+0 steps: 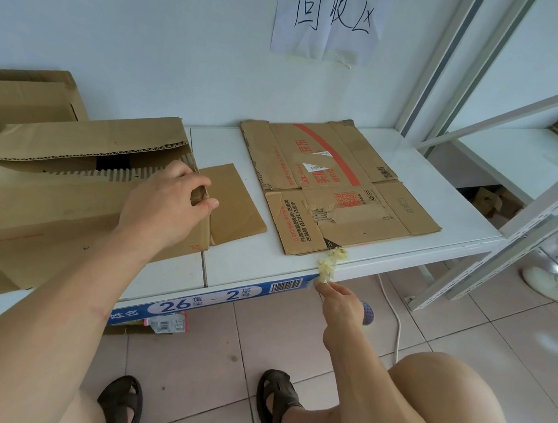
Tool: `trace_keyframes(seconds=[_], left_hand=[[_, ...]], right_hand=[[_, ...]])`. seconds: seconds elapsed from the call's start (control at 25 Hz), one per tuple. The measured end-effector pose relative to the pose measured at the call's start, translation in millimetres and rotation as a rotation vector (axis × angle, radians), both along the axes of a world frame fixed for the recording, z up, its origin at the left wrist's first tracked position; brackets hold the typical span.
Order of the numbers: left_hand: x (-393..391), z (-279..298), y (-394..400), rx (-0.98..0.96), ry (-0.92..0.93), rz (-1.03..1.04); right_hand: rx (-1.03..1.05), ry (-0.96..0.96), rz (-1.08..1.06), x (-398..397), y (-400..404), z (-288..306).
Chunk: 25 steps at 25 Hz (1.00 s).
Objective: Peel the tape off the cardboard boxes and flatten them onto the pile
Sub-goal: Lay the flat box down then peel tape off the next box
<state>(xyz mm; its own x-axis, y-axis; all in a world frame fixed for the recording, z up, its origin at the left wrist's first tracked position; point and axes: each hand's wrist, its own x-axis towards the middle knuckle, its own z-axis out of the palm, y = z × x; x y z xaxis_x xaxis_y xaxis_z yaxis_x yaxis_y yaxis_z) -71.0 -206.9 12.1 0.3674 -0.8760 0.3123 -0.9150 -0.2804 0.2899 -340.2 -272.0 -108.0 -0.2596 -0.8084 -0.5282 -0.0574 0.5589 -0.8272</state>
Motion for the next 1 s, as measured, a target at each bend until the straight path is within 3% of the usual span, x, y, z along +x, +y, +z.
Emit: trace_keyframes(seconds=[0.24,0.48,0.68,0.84,1.0], left_hand=[[-0.9,0.9,0.6,-0.001,0.003,0.004],[-1.8,2.1,0.2,0.004,0.003,0.007],[-1.0,2.2,-0.4,0.011,0.006,0.009],[-0.8,3.4,-1.0,0.026,0.035,0.017],[-1.4,3.6,0.0,0.036,0.047,0.018]], right_hand=[[-0.245,0.075,0.181,12.2,23.7,4.3],[-0.172,-0.002,0.102,4.0,14.1,5.4],[-0.146,0.131,0.162,1.8,9.0,11.4],[-0.051,-0.021,0.081,-6.2,5.2,24.4],[-0.124,0.08,0.023,2.4,-3.0,26.6]])
